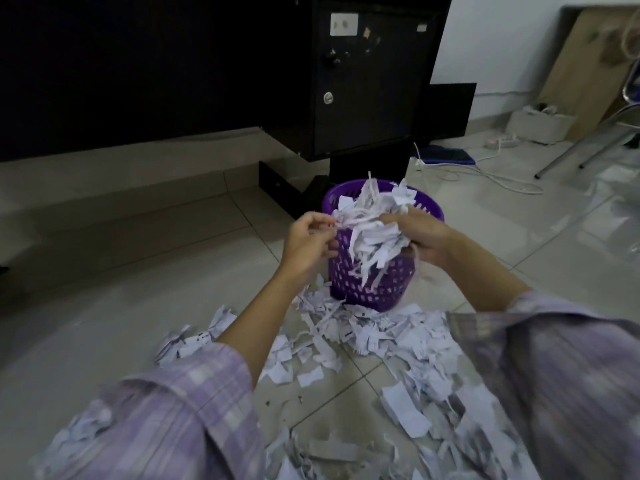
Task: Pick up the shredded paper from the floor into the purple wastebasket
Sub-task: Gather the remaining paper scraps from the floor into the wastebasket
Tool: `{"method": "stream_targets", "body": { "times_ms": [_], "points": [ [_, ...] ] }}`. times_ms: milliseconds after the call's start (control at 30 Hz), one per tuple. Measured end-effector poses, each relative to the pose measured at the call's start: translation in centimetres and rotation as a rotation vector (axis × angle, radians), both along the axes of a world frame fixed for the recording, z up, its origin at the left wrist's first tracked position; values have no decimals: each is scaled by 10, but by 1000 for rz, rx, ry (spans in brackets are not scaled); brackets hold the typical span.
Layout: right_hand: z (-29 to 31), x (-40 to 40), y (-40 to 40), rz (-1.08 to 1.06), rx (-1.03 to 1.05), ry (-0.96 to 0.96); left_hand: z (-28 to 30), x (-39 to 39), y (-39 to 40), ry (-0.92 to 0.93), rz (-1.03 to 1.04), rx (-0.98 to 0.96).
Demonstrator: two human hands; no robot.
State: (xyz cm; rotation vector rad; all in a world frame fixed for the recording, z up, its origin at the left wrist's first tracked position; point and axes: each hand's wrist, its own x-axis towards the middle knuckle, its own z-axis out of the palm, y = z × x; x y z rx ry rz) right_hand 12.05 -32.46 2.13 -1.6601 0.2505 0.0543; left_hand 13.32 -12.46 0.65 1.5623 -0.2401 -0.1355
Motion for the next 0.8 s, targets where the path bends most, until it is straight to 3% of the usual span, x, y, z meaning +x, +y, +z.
{"method": "stream_targets", "body": {
  "times_ms": [67,300,433,567,800],
  "points": [
    [18,17,-8,-25,-61,-65,6,16,-20,-42,23,85],
    [26,60,-17,-260,-542,-328,-9,58,-56,-454,-169,864],
    [-11,87,-21,-195,-865,-360,-32,61,-63,-446,-333,1166],
    [-47,100,-23,-28,-1021,-260,-48,60,-63,-491,-308,1165],
    [-52,113,-31,396,-1276,49,-51,56,-64,-455,-316,1141]
  ]
}}
